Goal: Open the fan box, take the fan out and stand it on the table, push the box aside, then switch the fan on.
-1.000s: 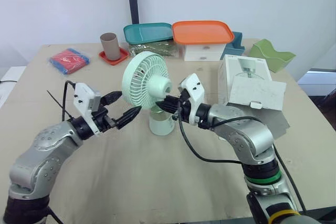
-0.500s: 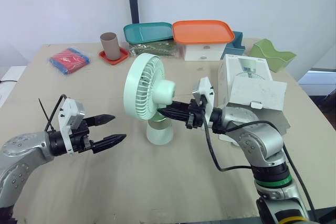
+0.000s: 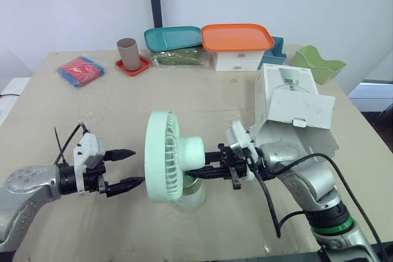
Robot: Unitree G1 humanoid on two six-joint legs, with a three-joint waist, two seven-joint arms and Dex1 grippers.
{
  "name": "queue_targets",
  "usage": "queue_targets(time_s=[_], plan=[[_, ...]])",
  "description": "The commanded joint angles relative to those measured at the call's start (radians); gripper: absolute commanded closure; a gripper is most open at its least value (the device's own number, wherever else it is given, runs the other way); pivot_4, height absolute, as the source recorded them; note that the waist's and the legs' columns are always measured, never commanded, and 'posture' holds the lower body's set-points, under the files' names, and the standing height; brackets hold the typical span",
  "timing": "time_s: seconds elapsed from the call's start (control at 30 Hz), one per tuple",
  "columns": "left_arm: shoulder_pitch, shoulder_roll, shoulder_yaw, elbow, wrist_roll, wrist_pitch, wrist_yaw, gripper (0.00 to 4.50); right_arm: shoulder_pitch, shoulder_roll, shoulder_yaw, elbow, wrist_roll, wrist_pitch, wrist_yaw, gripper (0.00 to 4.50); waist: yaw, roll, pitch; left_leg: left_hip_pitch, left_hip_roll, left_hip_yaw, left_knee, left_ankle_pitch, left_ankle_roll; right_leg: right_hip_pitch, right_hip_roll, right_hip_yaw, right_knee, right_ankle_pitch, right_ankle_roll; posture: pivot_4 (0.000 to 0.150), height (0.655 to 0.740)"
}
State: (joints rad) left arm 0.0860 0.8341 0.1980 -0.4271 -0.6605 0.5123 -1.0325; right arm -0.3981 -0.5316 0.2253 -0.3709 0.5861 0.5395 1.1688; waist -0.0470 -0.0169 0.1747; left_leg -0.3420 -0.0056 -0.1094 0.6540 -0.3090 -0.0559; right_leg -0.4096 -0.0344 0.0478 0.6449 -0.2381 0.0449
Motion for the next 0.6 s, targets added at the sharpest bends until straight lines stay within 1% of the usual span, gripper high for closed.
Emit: queue_targets(time_s=[0.03, 0.17, 0.23, 0.3, 0.33, 0.37, 0.4, 0.53, 0.57, 0.6], plan=[[0.008, -0.007, -0.024, -0.038, 0.022, -0.038, -0.015, 0.03, -0.006, 0.006, -0.003, -0.027, 0.017, -0.050, 0.037, 4.00, 0.000, 0.000, 0.000, 0.000, 0.000, 0.000, 0.000, 0.000, 0.000, 0.000, 0.000, 0.000, 0.000, 0.000, 0.000, 0.150, 0.7400], [0.008, -0.016, -0.057, -0.049, 0.026, -0.038, -0.013, 0.03, -0.012, 0.025, 0.001, 0.011, -0.005, -0.089, 0.034, 4.00, 0.000, 0.000, 0.000, 0.000, 0.000, 0.000, 0.000, 0.000, 0.000, 0.000, 0.000, 0.000, 0.000, 0.000, 0.000, 0.150, 0.7400], [0.003, -0.025, -0.066, -0.052, 0.024, -0.035, -0.005, 0.60, -0.032, 0.044, -0.010, 0.034, -0.010, -0.100, 0.013, 4.00, 0.000, 0.000, 0.000, 0.000, 0.000, 0.000, 0.000, 0.000, 0.000, 0.000, 0.000, 0.000, 0.000, 0.000, 0.000, 0.150, 0.7400], [-0.002, -0.031, -0.071, -0.052, 0.025, -0.034, -0.001, 1.00, -0.056, 0.062, -0.022, 0.045, -0.007, -0.099, -0.004, 4.00, 0.000, 0.000, 0.000, 0.000, 0.000, 0.000, 0.000, 0.000, 0.000, 0.000, 0.000, 0.000, 0.000, 0.000, 0.000, 0.150, 0.7400], [-0.003, -0.032, -0.072, -0.051, 0.024, -0.033, 0.000, 1.55, -0.063, 0.068, -0.025, 0.047, -0.005, -0.097, -0.009, 4.00, 0.000, 0.000, 0.000, 0.000, 0.000, 0.000, 0.000, 0.000, 0.000, 0.000, 0.000, 0.000, 0.000, 0.000, 0.000, 0.150, 0.7400], [-0.004, -0.033, -0.074, -0.051, 0.023, -0.033, 0.000, 1.78, -0.070, 0.073, -0.028, 0.047, -0.001, -0.091, -0.015, 4.00, 0.000, 0.000, 0.000, 0.000, 0.000, 0.000, 0.000, 0.000, 0.000, 0.000, 0.000, 0.000, 0.000, 0.000, 0.000, 0.150, 0.7400], [-0.006, -0.036, -0.076, -0.050, 0.020, -0.031, 0.001, 2.30, -0.075, 0.079, -0.031, 0.046, 0.003, -0.086, -0.022, 4.00, 0.000, 0.000, 0.000, 0.000, 0.000, 0.000, 0.000, 0.000, 0.000, 0.000, 0.000, 0.000, 0.000, 0.000, 0.000, 0.150, 0.7400], [-0.016, -0.048, -0.087, -0.049, 0.019, -0.030, 0.008, 3.47, -0.061, 0.080, -0.019, 0.045, -0.007, -0.094, -0.021, 4.00, 0.001, 0.000, 0.000, 0.000, 0.000, 0.000, 0.000, 0.000, 0.000, 0.000, 0.000, 0.000, 0.000, 0.000, 0.000, 0.150, 0.7400], [-0.018, -0.052, -0.092, -0.051, 0.021, -0.031, 0.010, 3.96, -0.054, 0.079, -0.014, 0.044, -0.011, -0.098, -0.018, 4.00, 0.001, 0.000, 0.000, 0.000, 0.000, 0.000, 0.000, 0.000, 0.000, 0.000, 0.000, 0.000, 0.000, 0.000, 0.000, 0.150, 0.7400], [-0.019, -0.054, -0.094, -0.052, 0.023, -0.031, 0.011, 4.36, -0.052, 0.079, -0.011, 0.044, -0.014, -0.100, -0.017, 4.00, 0.001, 0.000, 0.000, 0.000, 0.000, 0.000, 0.000, 0.000, 0.000, 0.000, 0.000, -0.001, 0.000, 0.000, 0.000, 0.150, 0.7400]])
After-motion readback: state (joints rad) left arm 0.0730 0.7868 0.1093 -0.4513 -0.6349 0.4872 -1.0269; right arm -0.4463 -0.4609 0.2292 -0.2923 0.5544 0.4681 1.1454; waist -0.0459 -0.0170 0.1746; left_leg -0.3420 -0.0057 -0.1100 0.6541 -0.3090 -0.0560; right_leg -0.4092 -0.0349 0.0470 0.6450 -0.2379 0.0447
